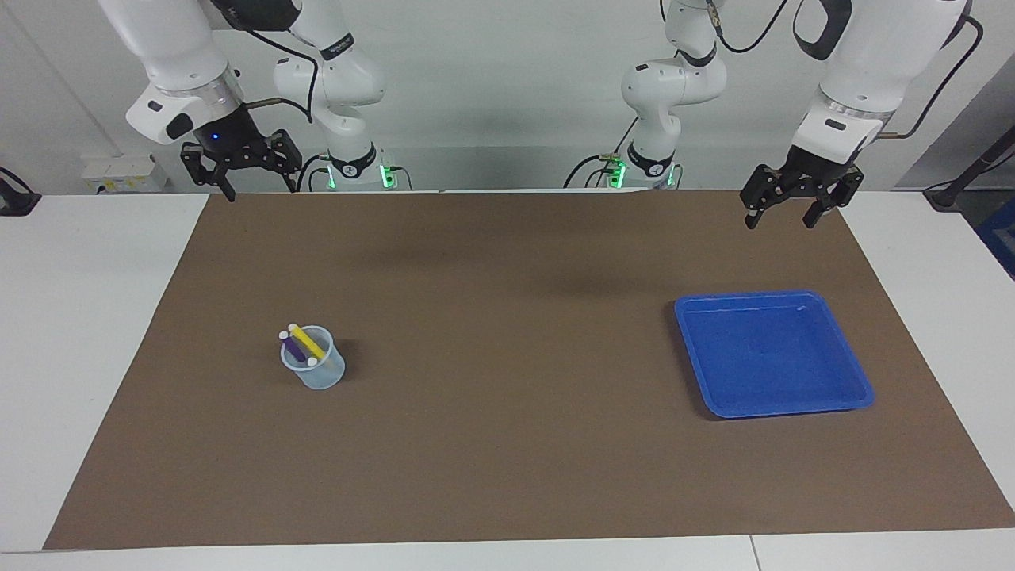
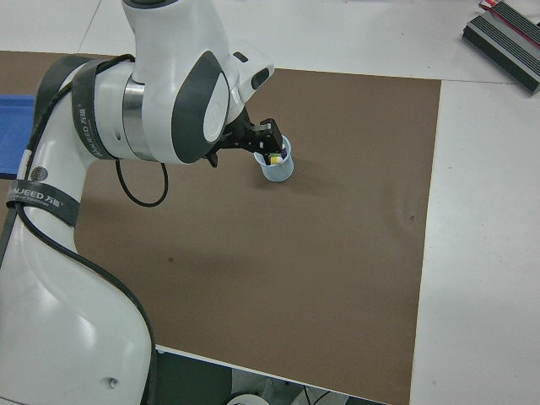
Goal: Right arm passes pens to left for tray arrangement
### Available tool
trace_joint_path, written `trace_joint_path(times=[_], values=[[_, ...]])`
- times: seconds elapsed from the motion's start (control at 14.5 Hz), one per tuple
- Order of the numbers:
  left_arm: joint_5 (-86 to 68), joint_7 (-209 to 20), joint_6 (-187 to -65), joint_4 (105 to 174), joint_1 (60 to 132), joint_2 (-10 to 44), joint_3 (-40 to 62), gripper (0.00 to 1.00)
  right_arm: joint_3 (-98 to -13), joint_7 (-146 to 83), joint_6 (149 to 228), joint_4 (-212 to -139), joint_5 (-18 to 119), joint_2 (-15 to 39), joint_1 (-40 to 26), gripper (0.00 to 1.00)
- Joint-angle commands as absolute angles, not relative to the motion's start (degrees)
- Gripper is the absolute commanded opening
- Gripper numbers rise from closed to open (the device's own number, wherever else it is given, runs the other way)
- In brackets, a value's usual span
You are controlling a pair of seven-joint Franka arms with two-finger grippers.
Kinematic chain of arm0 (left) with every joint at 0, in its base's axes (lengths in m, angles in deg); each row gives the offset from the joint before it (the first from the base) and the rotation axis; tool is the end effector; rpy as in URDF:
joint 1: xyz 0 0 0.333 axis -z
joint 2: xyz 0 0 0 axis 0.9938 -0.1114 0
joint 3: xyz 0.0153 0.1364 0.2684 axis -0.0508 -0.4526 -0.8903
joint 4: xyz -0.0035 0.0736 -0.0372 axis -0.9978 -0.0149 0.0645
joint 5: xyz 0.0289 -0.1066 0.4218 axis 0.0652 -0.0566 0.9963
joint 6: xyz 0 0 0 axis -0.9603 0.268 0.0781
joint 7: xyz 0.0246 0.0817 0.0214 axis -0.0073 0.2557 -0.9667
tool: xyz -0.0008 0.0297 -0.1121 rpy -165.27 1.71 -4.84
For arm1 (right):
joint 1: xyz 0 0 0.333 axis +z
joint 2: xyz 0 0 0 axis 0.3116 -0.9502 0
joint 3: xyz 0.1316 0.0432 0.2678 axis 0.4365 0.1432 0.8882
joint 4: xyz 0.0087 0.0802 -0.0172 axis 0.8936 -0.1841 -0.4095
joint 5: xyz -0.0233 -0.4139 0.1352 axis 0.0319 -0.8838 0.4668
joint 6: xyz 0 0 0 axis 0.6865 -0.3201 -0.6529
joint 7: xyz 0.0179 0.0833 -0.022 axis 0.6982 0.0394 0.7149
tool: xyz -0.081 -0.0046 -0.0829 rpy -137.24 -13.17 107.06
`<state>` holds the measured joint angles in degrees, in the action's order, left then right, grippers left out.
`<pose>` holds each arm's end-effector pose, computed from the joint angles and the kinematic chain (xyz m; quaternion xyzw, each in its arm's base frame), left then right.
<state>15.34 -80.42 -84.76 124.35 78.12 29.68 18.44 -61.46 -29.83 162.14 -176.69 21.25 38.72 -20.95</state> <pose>0.5949 -0.0543 0.6004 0.9986 -0.0283 0.0444 0.0078 0.5370 -0.0078 0.5866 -0.9968 -0.0774 0.0167 0.0098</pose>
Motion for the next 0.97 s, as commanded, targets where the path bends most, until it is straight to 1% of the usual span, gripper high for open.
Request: trace_joint_path(times=[0.0,0.9], values=[[14.84,-80.67,-84.30,125.52,78.06,30.96,18.25,1.00,-61.54,-28.05,162.16,-177.62,21.58,40.00,-22.11,1.00],[14.84,-80.67,-84.30,125.52,77.62,30.87,18.16,1.00,-61.81,-27.52,163.29,-177.80,21.49,40.09,-21.50,1.00]])
